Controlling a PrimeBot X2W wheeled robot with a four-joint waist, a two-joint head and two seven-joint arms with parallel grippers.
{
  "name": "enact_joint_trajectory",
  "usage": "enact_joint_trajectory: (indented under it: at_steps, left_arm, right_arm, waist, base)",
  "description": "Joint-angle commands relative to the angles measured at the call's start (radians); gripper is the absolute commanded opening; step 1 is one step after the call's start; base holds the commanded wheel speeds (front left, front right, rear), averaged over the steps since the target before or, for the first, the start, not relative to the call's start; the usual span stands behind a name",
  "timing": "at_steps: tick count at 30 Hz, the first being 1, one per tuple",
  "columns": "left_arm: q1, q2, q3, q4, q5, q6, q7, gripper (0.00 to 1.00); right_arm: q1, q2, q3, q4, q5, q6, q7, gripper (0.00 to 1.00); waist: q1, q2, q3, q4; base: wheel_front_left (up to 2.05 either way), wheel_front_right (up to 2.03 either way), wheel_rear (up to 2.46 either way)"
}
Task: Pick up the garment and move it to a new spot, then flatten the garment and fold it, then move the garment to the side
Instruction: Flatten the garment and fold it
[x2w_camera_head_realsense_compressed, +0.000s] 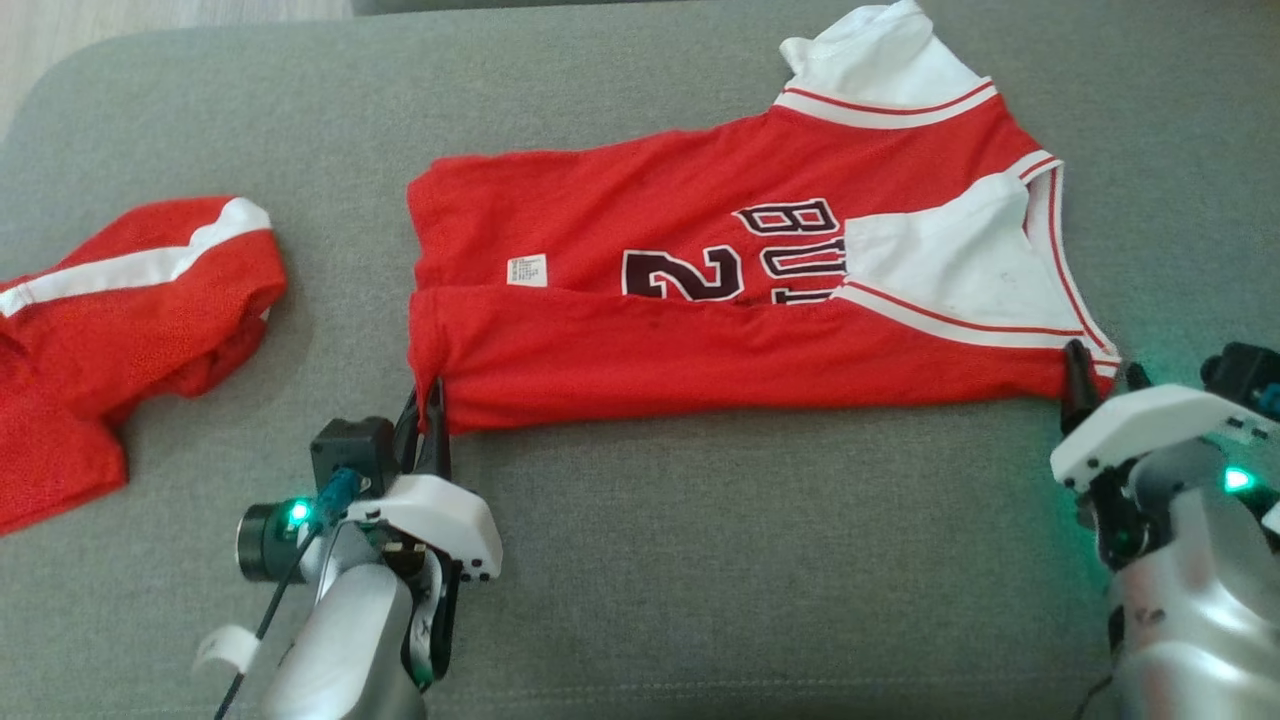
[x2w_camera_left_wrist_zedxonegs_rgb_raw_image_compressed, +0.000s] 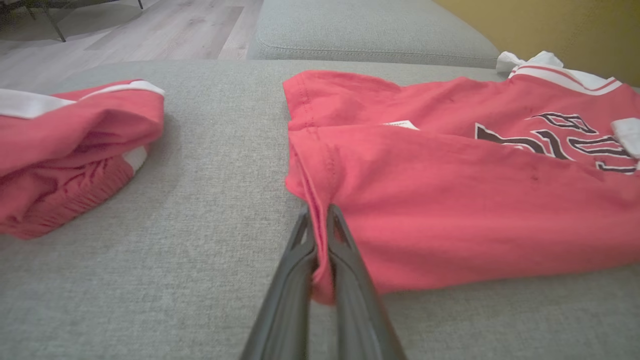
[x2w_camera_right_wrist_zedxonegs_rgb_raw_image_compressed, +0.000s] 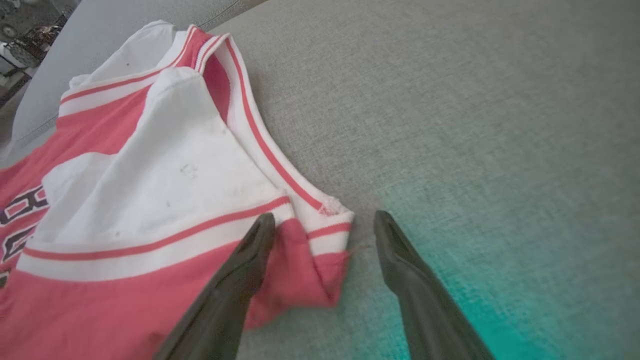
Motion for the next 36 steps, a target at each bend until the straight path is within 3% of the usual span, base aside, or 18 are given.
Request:
enact_joint_trajectory:
  at_steps: [1,5,6,7,15,21,28,36]
  left_arm:
    - [-0.041,0.011,0.032,-0.032,0.010,-0.001,-0.013,0.00]
    - [-0.045,0.010,0.028,-0.031,0.013,0.001,-0.013,0.00]
    - [-0.046,0.009,0.028,-0.029,0.013,0.001,-0.013,0.00]
    - [-0.047,0.009,0.027,-0.028,0.013,0.001,-0.013,0.00]
    - [-0.035,0.033,0.024,0.010,0.023,-0.013,-0.013,0.00]
    - [-0.007,0.070,0.016,0.039,0.021,-0.048,-0.013,0.00]
    - [0.042,0.092,-0.004,0.043,0.023,-0.071,-0.012,0.00]
    - [0.121,0.111,-0.035,0.003,0.020,-0.080,0.036,0.00]
  right_arm:
    - [-0.048,-0.005,0.022,-0.011,0.018,-0.001,-0.008,1.00]
    - [-0.076,-0.003,0.045,0.039,0.030,-0.001,-0.012,1.00]
    - [-0.082,-0.003,0.051,0.050,0.036,-0.001,-0.011,0.41]
    - [-0.086,-0.003,0.057,0.060,0.041,-0.001,-0.012,0.00]
    - [-0.077,-0.038,0.100,0.104,0.063,-0.001,-0.037,0.00]
    - [-0.016,-0.041,0.116,0.069,0.119,-0.001,-0.004,0.00]
    - [0.117,-0.044,0.117,-0.070,0.180,-0.001,0.082,0.00]
    - [0.355,-0.013,0.071,-0.383,0.216,-0.001,0.253,0.00]
  waist:
    - [0.0000,0.0000,0.005,0.005]
    - [0.0000,0.0000,0.010,0.007]
    - [0.0000,0.0000,0.010,0.007]
    - [0.0000,0.0000,0.009,0.006]
    - [0.0000,0.0000,-0.040,-0.012]
    - [0.0000,0.0000,-0.107,-0.032]
    - [0.0000,0.0000,-0.170,-0.043]
    - [0.0000,0.0000,-0.206,-0.055]
  base:
    - [0.00,0.00,0.00]
    - [0.00,0.00,0.00]
    - [0.00,0.00,0.00]
    - [0.00,0.00,0.00]
    - [0.00,0.00,0.00]
    - [0.00,0.00,0.00]
    - [0.00,0.00,0.00]
    - [0.00,0.00,0.00]
